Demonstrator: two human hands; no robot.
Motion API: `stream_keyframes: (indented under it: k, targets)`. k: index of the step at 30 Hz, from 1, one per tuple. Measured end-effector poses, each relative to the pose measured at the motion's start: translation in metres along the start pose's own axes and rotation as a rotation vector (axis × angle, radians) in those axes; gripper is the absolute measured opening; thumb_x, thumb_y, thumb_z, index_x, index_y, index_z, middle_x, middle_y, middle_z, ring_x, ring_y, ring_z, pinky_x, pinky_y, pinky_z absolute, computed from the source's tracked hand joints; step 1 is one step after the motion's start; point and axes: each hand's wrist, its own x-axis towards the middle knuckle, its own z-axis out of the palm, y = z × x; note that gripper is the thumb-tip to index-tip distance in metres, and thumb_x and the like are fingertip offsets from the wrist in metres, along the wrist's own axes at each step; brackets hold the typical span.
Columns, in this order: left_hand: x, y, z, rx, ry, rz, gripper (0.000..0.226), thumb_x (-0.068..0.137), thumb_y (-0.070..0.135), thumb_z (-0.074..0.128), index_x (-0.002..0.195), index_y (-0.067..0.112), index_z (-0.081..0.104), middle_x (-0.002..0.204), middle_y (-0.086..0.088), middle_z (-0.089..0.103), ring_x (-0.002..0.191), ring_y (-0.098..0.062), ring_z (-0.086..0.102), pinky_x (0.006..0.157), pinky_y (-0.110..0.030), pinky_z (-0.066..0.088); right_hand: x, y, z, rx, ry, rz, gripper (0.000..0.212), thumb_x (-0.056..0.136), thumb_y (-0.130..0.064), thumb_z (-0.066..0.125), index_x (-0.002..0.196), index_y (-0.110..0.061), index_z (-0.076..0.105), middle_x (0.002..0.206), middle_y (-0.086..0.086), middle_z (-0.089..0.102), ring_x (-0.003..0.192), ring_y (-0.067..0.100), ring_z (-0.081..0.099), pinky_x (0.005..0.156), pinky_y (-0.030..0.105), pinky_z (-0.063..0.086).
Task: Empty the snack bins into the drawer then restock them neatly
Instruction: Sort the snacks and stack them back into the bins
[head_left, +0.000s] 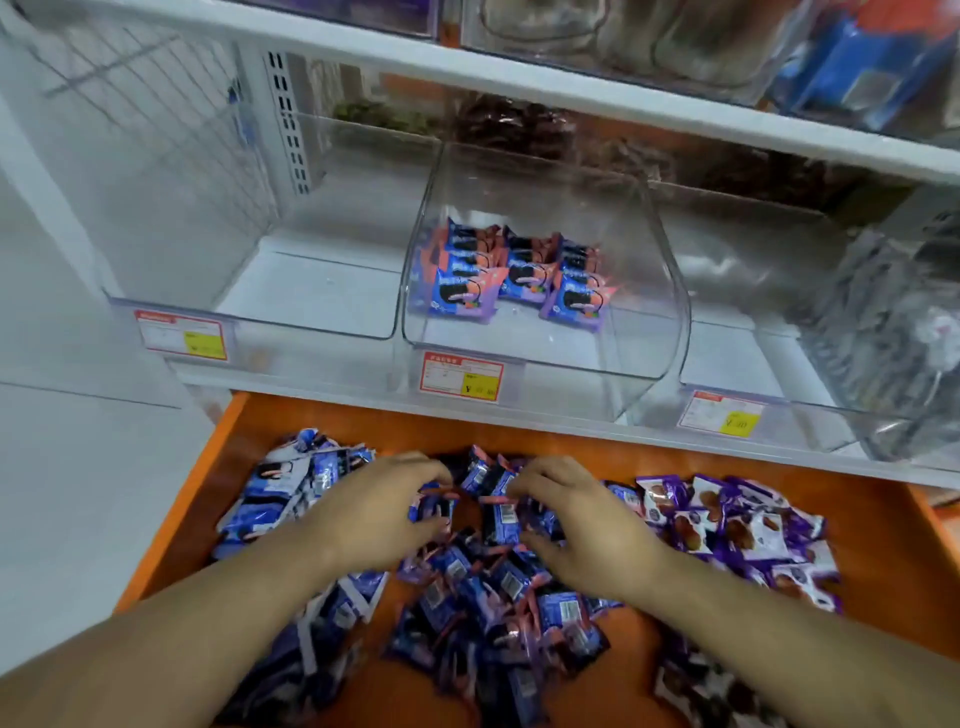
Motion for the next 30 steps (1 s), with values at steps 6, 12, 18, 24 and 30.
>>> stream_keyframes:
  k: [6,12,18,24,30]
  targets:
    - [0.042,-0.054,0.087,-0.070,-0.075,-0.171,0.060,0.098,0.047,0.067,0.152,0.034,0.045,0.154,0.009,0.047,0.139,-0.017,0.048,0.112,-0.033,0.044,0.033,0.059,0.076,0.053,-0.178,0.251,0.067,0.092,-0.031,0.078,0.152,-0.025,0.050,0.156,0.000,0.046,0.148,0.025,0.035,0.118,0.040,0.039]
    - [0.073,-0.091,0.138,-0.089,-0.108,-0.242,0.081,0.087,0.046,0.080,0.156,0.029,0.041,0.161,0.004,0.041,0.148,-0.023,0.038,0.121,-0.041,0.035,0.054,0.079,0.134,-0.116,-0.238,0.226,0.072,0.086,-0.038,0.077,0.152,-0.028,0.050,0.152,-0.003,0.052,0.139,0.028,0.041,0.116,0.040,0.035]
    - [0.079,-0.095,0.136,-0.117,-0.080,-0.283,0.049,0.093,0.020,0.077,0.139,0.026,0.061,0.139,-0.002,0.065,0.125,-0.023,0.061,0.103,-0.035,0.050,0.060,0.077,0.144,-0.170,-0.234,0.309,0.069,0.084,-0.033,0.077,0.149,-0.028,0.052,0.146,0.000,0.053,0.135,0.028,0.039,0.113,0.039,0.032]
    - [0.065,-0.085,0.107,-0.454,0.009,-0.403,0.031,0.098,0.022,0.072,0.125,0.035,0.066,0.130,0.010,0.067,0.121,-0.013,0.063,0.091,-0.040,0.061,0.051,0.062,0.117,-0.045,-0.170,0.396,0.068,0.086,-0.039,0.079,0.146,-0.019,0.054,0.145,0.007,0.050,0.139,0.029,0.034,0.116,0.038,0.033]
    - [0.039,-0.031,0.034,-0.827,0.065,-0.391,0.028,0.093,0.014,0.077,0.119,0.024,0.073,0.110,0.012,0.078,0.109,0.000,0.069,0.108,-0.035,0.051,0.040,0.021,0.035,0.162,-0.109,0.376,0.070,0.077,-0.050,0.087,0.137,-0.020,0.065,0.132,0.005,0.057,0.128,0.023,0.045,0.101,0.026,0.038]
